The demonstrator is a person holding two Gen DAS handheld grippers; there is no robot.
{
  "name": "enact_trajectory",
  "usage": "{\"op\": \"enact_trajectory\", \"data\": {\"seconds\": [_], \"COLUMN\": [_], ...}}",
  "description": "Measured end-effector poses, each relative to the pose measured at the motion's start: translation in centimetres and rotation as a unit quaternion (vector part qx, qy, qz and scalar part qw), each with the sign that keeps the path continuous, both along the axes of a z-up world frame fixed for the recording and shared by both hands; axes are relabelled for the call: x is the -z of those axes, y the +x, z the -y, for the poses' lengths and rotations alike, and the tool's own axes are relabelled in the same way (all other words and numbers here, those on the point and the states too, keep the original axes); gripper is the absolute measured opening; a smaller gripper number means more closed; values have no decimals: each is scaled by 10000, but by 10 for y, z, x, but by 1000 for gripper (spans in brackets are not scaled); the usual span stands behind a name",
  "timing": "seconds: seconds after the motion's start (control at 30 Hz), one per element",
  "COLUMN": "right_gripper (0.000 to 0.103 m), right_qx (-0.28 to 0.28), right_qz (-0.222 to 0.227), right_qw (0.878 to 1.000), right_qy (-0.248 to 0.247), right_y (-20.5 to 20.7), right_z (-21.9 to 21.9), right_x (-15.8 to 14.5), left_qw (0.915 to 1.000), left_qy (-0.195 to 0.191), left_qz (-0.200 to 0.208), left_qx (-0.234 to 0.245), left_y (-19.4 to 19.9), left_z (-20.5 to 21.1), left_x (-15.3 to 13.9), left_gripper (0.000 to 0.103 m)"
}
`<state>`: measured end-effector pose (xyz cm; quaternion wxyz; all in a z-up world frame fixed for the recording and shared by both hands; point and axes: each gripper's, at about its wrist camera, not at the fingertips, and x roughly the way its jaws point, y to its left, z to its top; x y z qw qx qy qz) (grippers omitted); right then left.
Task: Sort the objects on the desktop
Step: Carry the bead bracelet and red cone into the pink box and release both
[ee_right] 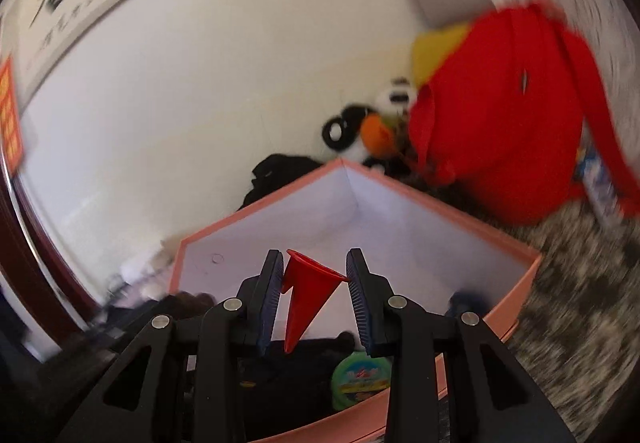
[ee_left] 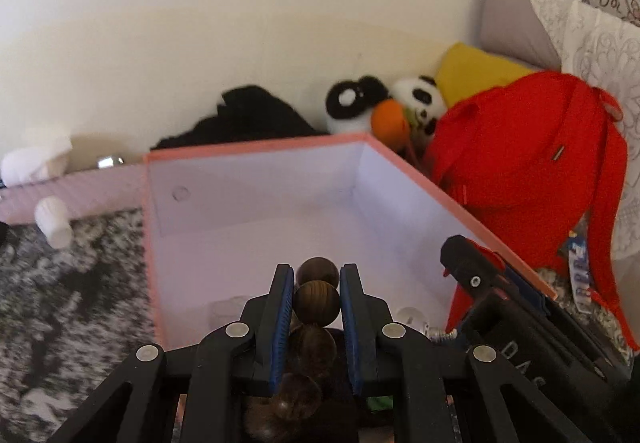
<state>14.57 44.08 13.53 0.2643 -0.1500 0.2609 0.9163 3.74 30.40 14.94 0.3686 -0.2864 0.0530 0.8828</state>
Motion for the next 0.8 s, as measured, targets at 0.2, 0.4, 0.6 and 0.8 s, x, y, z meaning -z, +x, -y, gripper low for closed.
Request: {"op": "enact_trajectory", "data": {"seconds": [0.2,0.4,0.6,0.8], "right_gripper": [44,79,80,79], "right_qx": [518,581,470,471], "right_qz": [1,-172,-183,-221], "right_qw": [9976,9971,9986,9986], "right_qy": [-470,-462,-143,3], "right_y": [8,9,2,0], "right_z": [-18,-14,2,12], "right_x": [15,11,-1,-8], "left_qw": [9988,9990,9984,9962], "left_qy": [-314,-240,-300,-201], "left_qz": [81,117,-221,-455], "left_qx": [-360,-354,-428,-717], "left_y": [-13,-10,4,14], "left_z": [-18,-16,-8,31], "left_x": [23,31,22,7], "left_gripper": [90,101,101,101]}}
